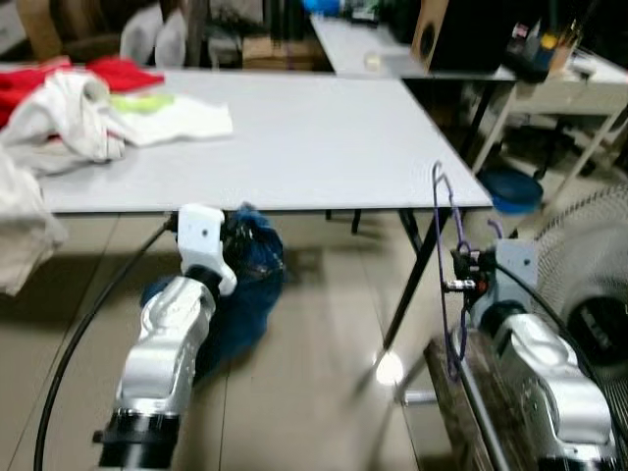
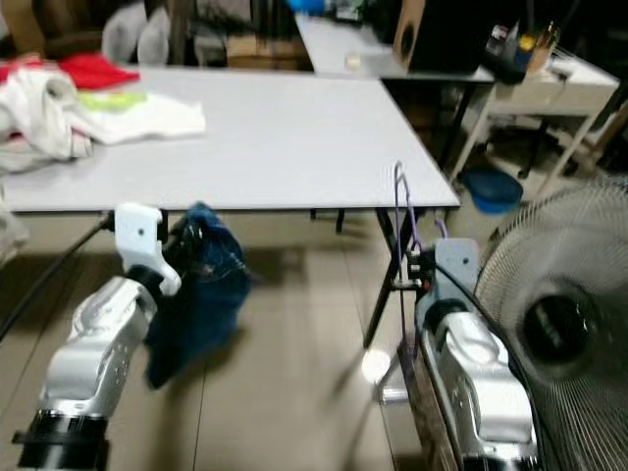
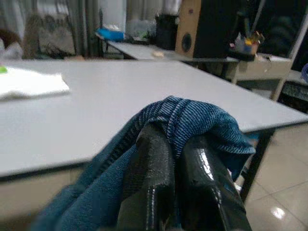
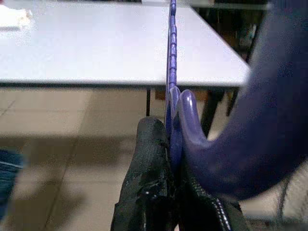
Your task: Hang hanger
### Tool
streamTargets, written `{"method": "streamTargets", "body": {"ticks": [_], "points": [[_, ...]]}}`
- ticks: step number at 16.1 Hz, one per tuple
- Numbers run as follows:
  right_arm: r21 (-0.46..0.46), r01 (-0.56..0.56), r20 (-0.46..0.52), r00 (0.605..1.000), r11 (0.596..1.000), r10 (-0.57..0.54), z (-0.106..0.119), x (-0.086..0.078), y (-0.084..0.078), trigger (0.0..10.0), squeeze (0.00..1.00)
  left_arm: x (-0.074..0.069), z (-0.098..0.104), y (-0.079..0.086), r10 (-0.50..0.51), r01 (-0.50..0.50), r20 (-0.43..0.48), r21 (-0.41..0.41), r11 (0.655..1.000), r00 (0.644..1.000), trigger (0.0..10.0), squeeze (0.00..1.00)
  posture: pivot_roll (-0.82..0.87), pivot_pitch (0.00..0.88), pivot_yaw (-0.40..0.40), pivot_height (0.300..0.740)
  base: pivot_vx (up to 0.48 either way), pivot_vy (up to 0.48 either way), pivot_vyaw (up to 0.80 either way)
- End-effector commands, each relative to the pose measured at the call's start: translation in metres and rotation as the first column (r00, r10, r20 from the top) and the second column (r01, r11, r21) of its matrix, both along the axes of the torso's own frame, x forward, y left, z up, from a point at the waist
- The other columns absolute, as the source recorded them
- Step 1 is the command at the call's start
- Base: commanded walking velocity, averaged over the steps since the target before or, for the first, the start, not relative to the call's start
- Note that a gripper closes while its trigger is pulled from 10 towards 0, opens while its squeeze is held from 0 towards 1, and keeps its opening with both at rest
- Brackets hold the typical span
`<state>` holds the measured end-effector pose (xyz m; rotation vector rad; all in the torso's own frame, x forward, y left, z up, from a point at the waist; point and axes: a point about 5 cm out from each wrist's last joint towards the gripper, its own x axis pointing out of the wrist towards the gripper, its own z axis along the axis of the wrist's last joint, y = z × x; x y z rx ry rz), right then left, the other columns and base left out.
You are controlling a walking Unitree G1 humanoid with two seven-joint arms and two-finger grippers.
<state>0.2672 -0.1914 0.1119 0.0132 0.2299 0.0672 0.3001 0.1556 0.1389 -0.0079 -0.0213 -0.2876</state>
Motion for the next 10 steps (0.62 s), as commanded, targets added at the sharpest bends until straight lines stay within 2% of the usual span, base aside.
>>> {"method": "streamTargets", "body": {"ticks": [1, 4, 5, 7, 10], "points": [[-0.006, -0.024, 0.008, 1.000, 1.000, 0.024, -0.002, 0.001, 0.006, 10.0, 0.00, 0.001, 0.008, 0.006, 0.015, -0.015, 0.037, 0.000, 1.000, 0.999, 10.0, 0.00, -0.19, 0.000, -0.064, 0.740, 0.450, 0.000, 0.00], [0.000, -0.019, 0.010, 1.000, 1.000, 0.019, -0.006, -0.002, 0.011, 10.0, 0.00, 0.002, 0.008, 0.004, 0.003, -0.004, 0.038, 0.003, 1.000, 0.999, 10.0, 0.00, -0.19, 0.000, -0.059, 0.740, 0.451, 0.000, 0.00], [0.039, -0.014, -0.004, 1.000, 0.999, 0.014, -0.007, -0.002, 0.015, 10.0, 0.00, 0.002, 0.009, 0.002, -0.005, 0.005, 0.040, 0.003, 1.000, 0.999, 10.0, 0.00, -0.19, 0.000, -0.057, 0.740, 0.450, 0.000, -0.80], [0.025, -0.011, 0.004, 1.000, 1.000, 0.011, -0.006, -0.001, 0.016, 10.0, 0.00, 0.003, 0.010, 0.002, -0.012, 0.011, 0.042, 0.005, 1.000, 0.999, 10.0, 0.00, -0.19, 0.000, -0.052, 0.740, 0.450, 0.000, -0.80], [0.000, 0.010, 0.019, 1.000, 1.000, -0.010, -0.004, 0.000, 0.018, 10.0, 0.00, 0.005, 0.012, 0.000, -0.026, 0.026, 0.047, 0.004, 1.000, 0.999, 10.0, 0.00, -0.19, 0.000, -0.046, 0.740, 0.451, 0.000, 0.00]]}}
